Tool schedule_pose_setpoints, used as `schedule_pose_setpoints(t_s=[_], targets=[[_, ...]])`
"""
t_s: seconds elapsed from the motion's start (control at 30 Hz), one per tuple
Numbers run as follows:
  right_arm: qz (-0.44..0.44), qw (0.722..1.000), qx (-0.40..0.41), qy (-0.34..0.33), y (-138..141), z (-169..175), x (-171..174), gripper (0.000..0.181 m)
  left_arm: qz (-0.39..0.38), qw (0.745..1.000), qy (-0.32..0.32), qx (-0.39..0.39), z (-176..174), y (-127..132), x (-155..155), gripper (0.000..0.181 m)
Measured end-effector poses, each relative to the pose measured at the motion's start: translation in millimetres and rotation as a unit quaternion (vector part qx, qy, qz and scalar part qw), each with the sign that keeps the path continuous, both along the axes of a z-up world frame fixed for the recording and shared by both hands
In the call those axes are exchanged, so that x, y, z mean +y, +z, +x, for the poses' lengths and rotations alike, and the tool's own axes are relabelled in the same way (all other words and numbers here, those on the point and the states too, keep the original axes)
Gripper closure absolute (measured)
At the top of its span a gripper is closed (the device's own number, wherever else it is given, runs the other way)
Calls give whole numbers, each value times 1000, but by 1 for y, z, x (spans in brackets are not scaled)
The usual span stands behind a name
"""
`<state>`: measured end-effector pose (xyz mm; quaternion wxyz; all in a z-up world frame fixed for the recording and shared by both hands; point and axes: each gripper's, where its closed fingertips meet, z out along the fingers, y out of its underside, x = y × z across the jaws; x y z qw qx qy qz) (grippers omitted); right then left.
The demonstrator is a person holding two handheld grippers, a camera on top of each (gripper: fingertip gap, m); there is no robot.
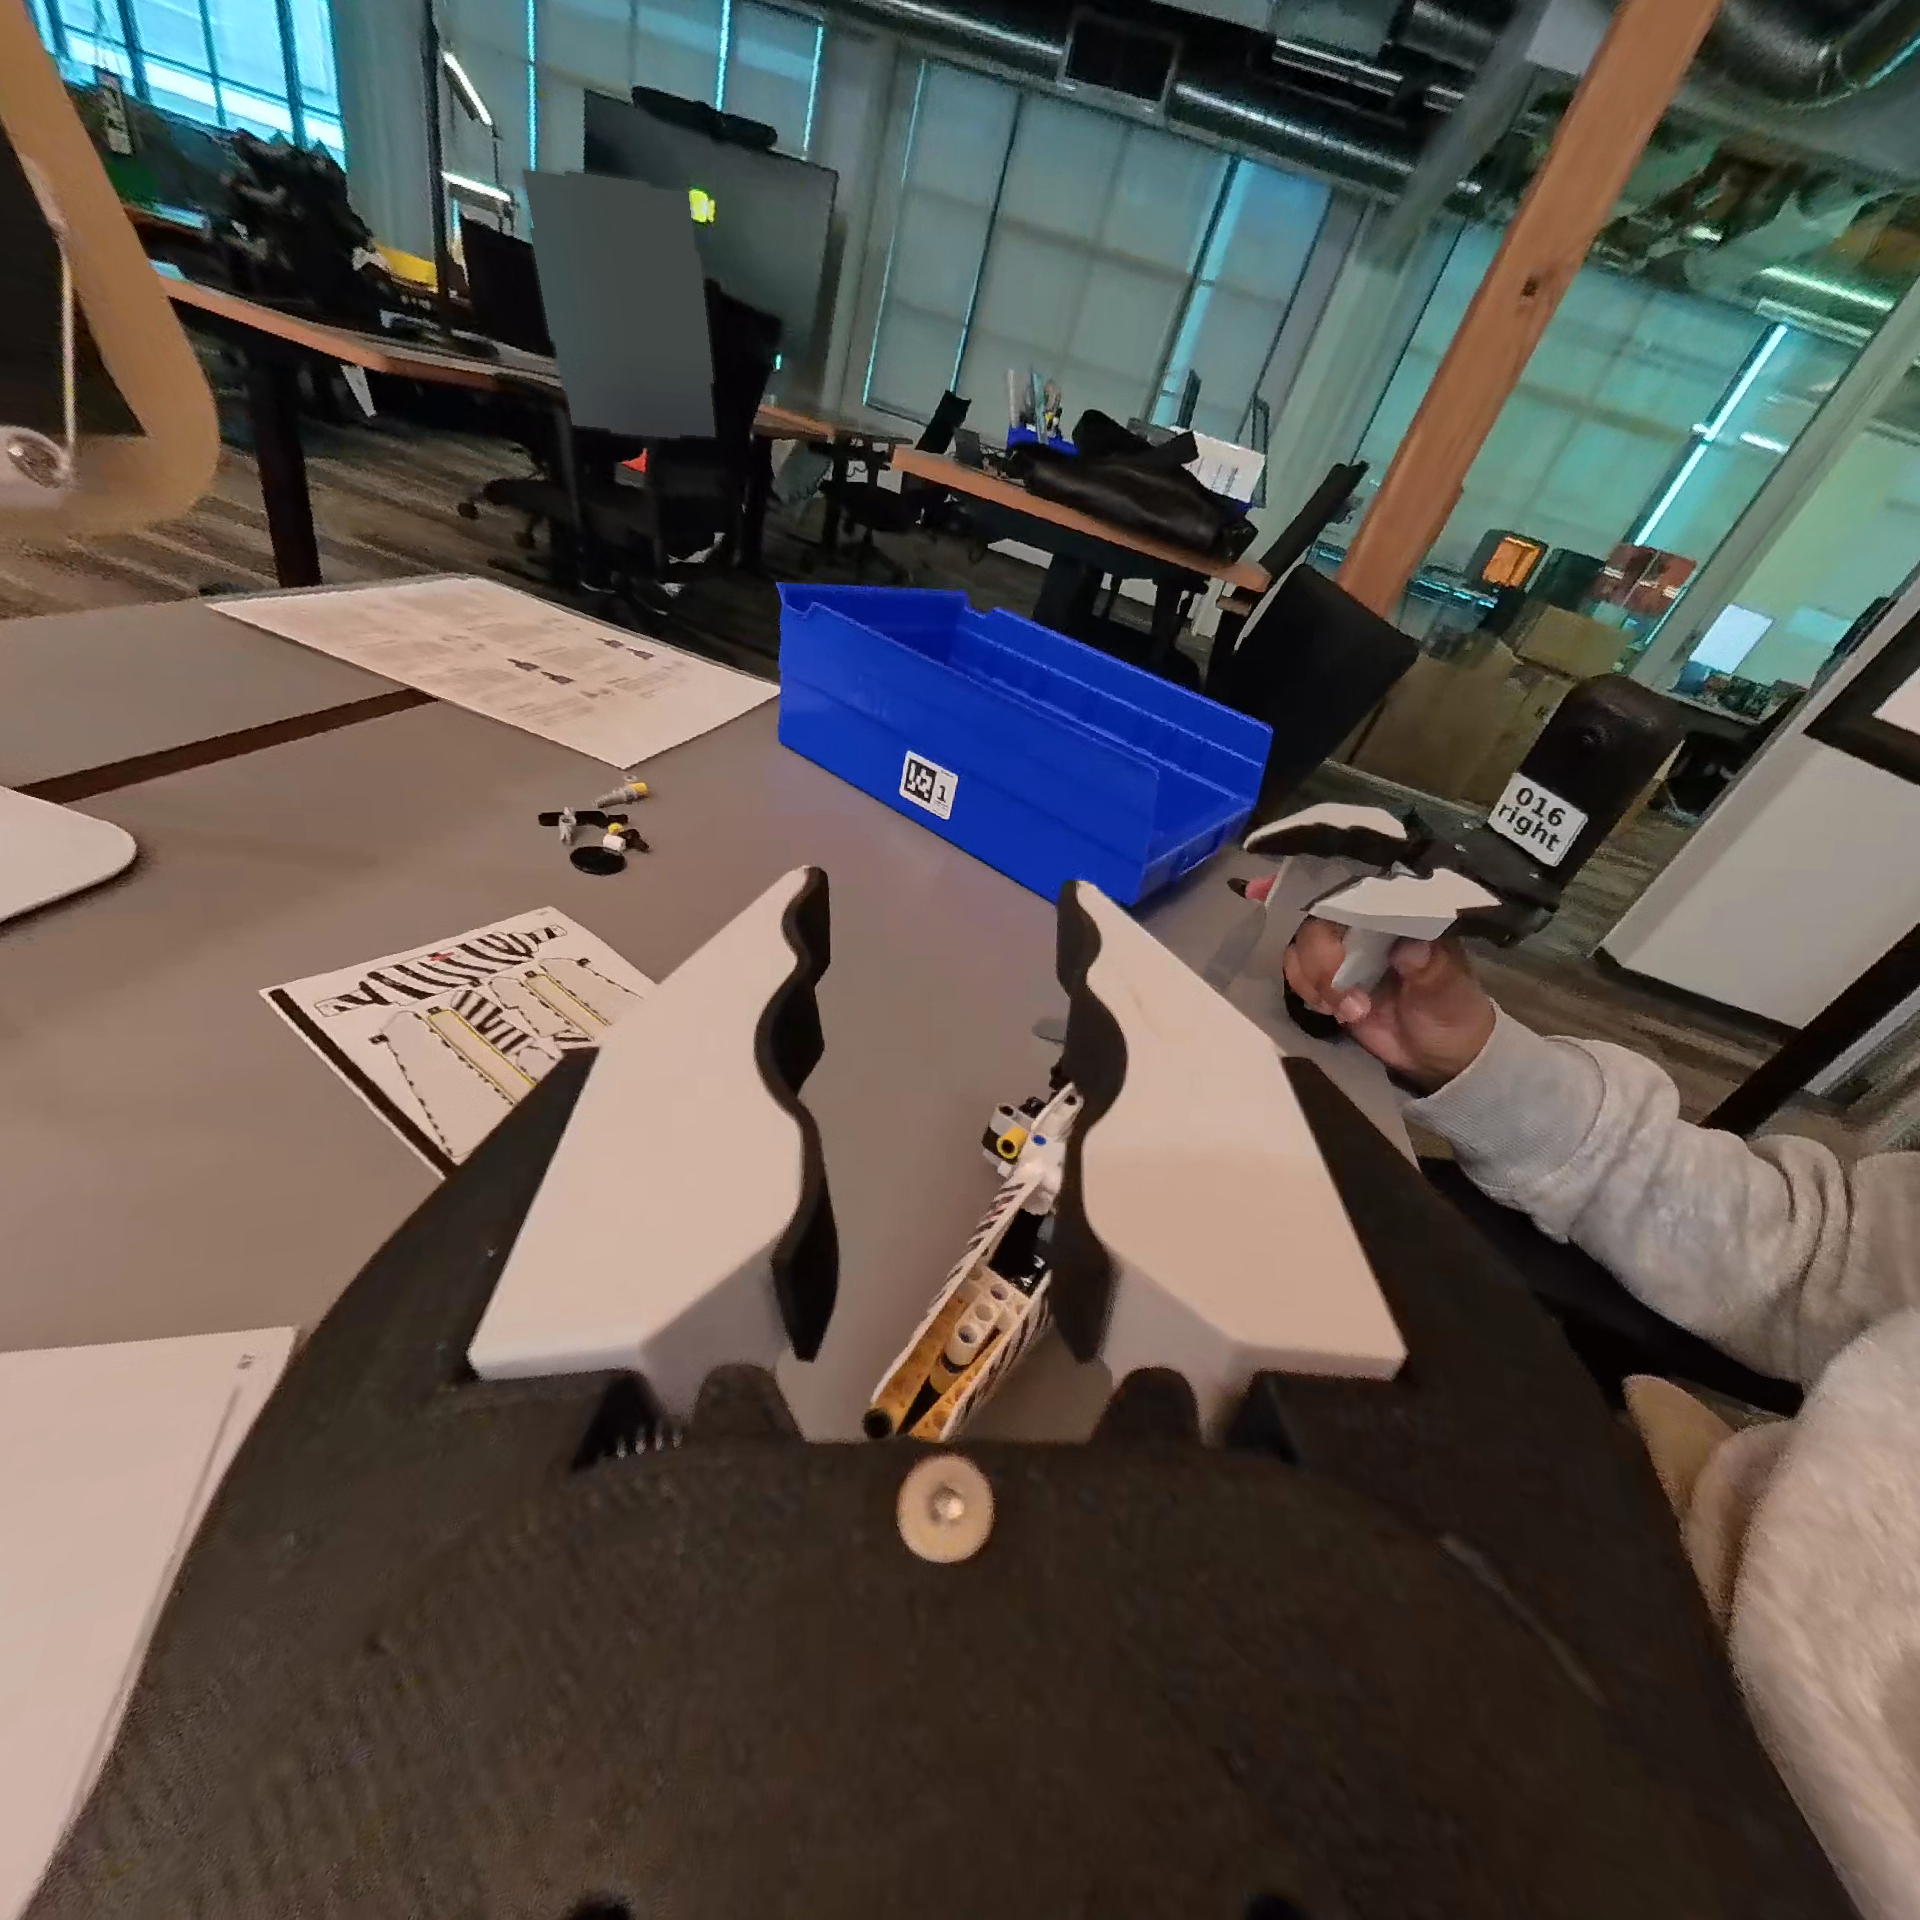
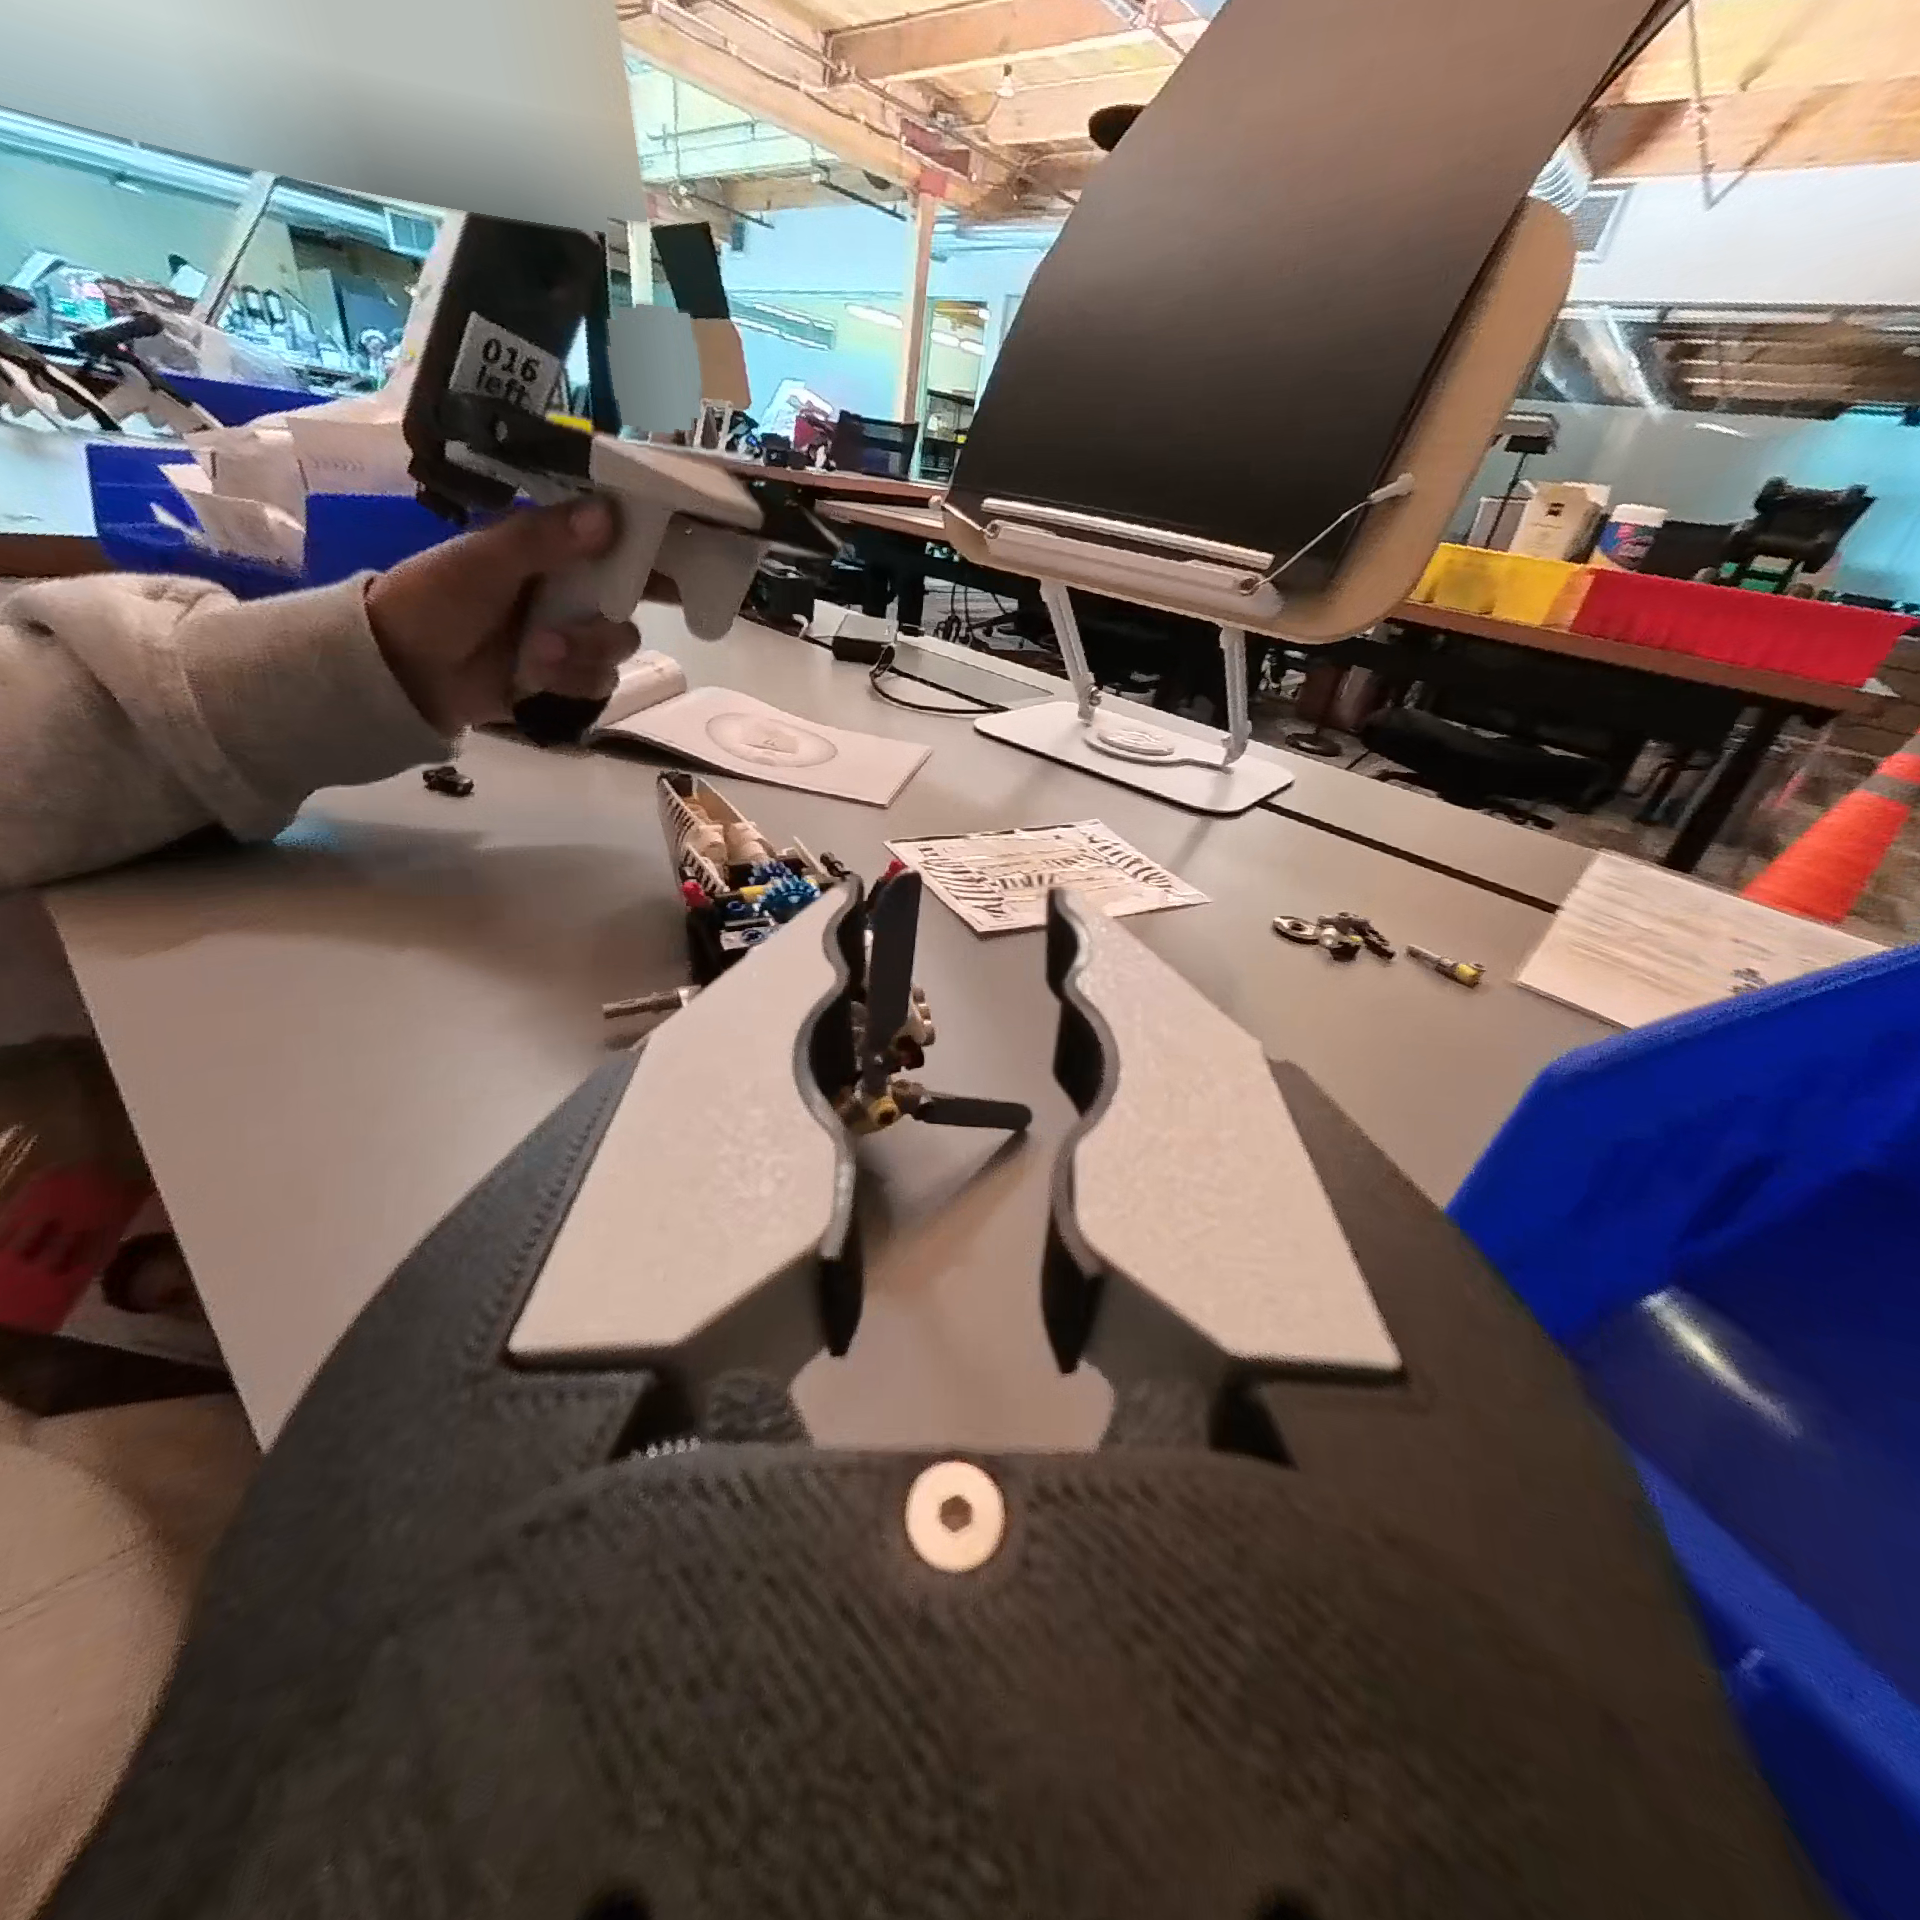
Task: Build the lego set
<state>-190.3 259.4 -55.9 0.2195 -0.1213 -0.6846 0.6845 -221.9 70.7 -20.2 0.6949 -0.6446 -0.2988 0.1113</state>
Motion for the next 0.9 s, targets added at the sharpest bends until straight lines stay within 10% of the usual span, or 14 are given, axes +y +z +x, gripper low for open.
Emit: schedule_pose_setpoints(t_s=[0.9], targets=[[-36, 989, 53, -132, 14, -26, 31, 148, 6, 983, -181, 17, 66, -2, 98, 108]])
